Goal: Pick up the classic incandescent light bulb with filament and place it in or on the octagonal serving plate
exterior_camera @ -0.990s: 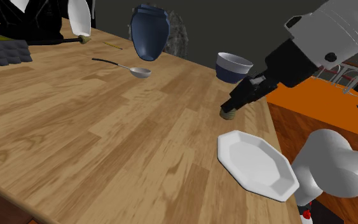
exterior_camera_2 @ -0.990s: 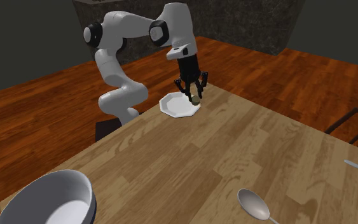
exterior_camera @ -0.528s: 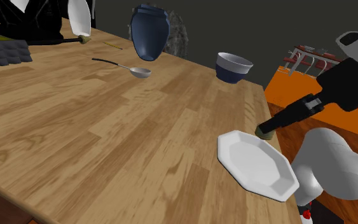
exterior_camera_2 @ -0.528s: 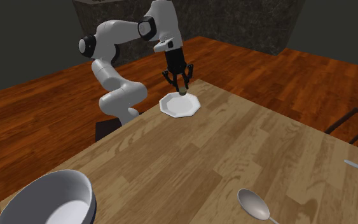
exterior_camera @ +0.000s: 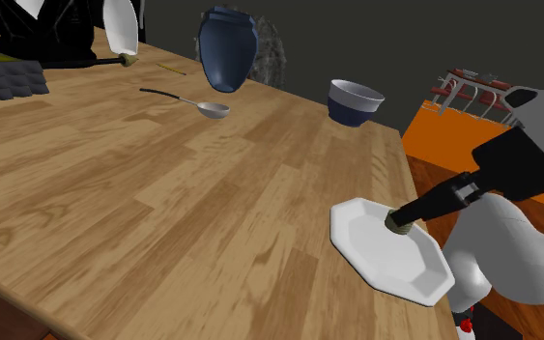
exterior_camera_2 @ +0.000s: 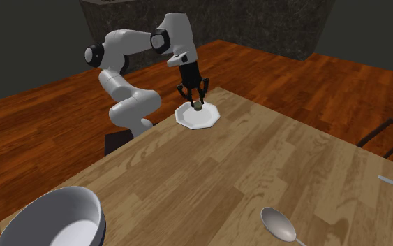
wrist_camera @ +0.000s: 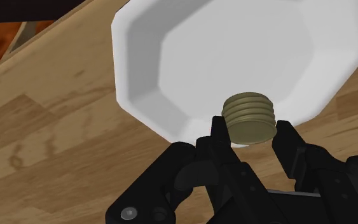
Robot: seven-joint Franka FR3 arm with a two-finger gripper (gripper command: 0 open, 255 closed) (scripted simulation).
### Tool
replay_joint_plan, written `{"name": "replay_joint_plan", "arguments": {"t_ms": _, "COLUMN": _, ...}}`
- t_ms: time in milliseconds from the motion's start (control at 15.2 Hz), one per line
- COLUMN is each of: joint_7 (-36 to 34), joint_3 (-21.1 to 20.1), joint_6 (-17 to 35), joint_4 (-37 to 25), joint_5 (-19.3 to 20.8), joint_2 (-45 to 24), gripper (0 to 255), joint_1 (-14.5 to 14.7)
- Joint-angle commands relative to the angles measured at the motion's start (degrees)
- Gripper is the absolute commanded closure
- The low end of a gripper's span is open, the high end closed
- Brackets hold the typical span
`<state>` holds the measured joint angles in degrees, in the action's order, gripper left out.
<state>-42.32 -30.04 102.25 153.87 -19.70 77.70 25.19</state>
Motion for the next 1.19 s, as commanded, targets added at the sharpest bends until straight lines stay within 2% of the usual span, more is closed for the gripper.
{"name": "replay_joint_plan", "arguments": {"t_ms": 0, "joint_7": -0.3, "joint_3": -0.9, "joint_6": 1.1, "joint_4": 1.8, "joint_5": -0.8, "joint_2": 0.7, "gripper": 255, "joint_1": 0.6}}
{"name": "replay_joint_plan", "arguments": {"t_ms": 132, "joint_7": -0.6, "joint_3": -1.8, "joint_6": 2.2, "joint_4": 3.6, "joint_5": -1.6, "joint_2": 1.3, "gripper": 255, "joint_1": 1.3}}
{"name": "replay_joint_plan", "arguments": {"t_ms": 594, "joint_7": -0.6, "joint_3": -1.8, "joint_6": 2.2, "joint_4": 3.6, "joint_5": -1.6, "joint_2": 1.3, "gripper": 255, "joint_1": 1.3}}
{"name": "replay_joint_plan", "arguments": {"t_ms": 660, "joint_7": -0.6, "joint_3": -1.8, "joint_6": 2.2, "joint_4": 3.6, "joint_5": -1.6, "joint_2": 1.3, "gripper": 0, "joint_1": 1.3}}
{"name": "replay_joint_plan", "arguments": {"t_ms": 990, "joint_7": -0.6, "joint_3": -1.8, "joint_6": 2.2, "joint_4": 3.6, "joint_5": -1.6, "joint_2": 1.3, "gripper": 0, "joint_1": 1.3}}
{"name": "replay_joint_plan", "arguments": {"t_ms": 1122, "joint_7": -0.8, "joint_3": -0.2, "joint_6": -1.6, "joint_4": 0.0, "joint_5": -0.1, "joint_2": 1.6, "gripper": 0, "joint_1": 1.0}}
